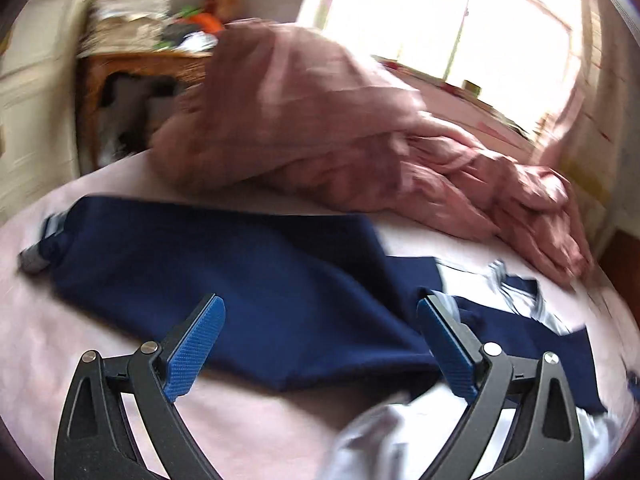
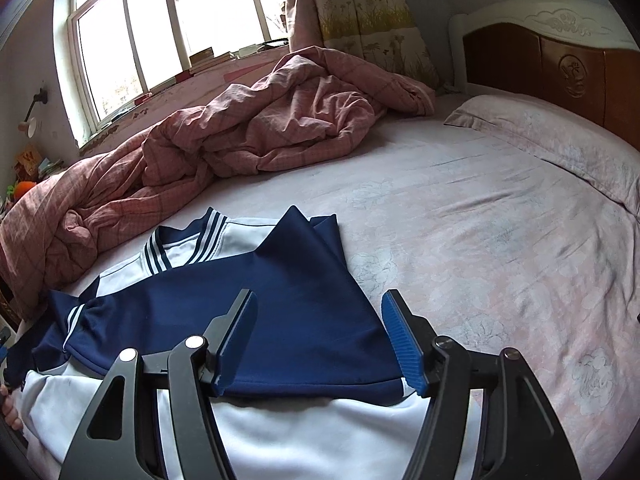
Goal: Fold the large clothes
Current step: 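Grasp the other navy sleeve cuff with the left tool and lift it, then fold the held navy sleeve across the jacket body with the left tool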
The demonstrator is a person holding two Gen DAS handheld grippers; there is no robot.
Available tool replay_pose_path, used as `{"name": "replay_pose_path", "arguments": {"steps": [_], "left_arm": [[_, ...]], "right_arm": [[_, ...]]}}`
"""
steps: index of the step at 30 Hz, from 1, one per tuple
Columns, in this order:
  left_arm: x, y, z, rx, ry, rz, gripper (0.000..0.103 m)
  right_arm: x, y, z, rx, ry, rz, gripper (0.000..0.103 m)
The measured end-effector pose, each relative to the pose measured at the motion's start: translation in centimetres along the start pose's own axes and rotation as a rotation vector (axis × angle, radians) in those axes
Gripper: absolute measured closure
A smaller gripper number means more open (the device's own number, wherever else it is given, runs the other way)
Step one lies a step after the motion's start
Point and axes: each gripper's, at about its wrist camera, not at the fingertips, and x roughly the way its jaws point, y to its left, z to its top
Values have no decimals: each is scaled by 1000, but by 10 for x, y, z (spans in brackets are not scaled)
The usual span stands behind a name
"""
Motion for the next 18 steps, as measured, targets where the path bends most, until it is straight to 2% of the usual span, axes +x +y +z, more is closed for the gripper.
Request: {"name": "replay_pose_path", "arguments": {"steps": [2, 4, 7, 11, 12, 14, 16, 18], "left_arm": [[-7, 12, 1, -50, -31, 5, 7], [-10, 15, 3, -71, -26, 6, 7], [0, 24, 1, -125, 26, 30, 7], [22, 44, -7, -208, 150, 24, 8], [26, 47, -9, -225, 174, 37, 10], [31, 52, -15, -270, 192, 35, 24], [39, 56, -22, -315, 239, 34, 24], [49, 63, -27, -379, 283, 2, 26]], "right_arm": [[1, 3, -1, -3, 1, -2, 36], [2, 3, -2, -3, 9, 0, 36], [5, 4, -4, -11, 19, -25, 36], [5, 2, -4, -4, 17, -37, 36], [5, 1, -4, -2, 18, -36, 36], [5, 0, -4, -8, 19, -40, 36], [6, 0, -4, -15, 18, -48, 35], [7, 0, -4, -21, 18, -59, 35]]}}
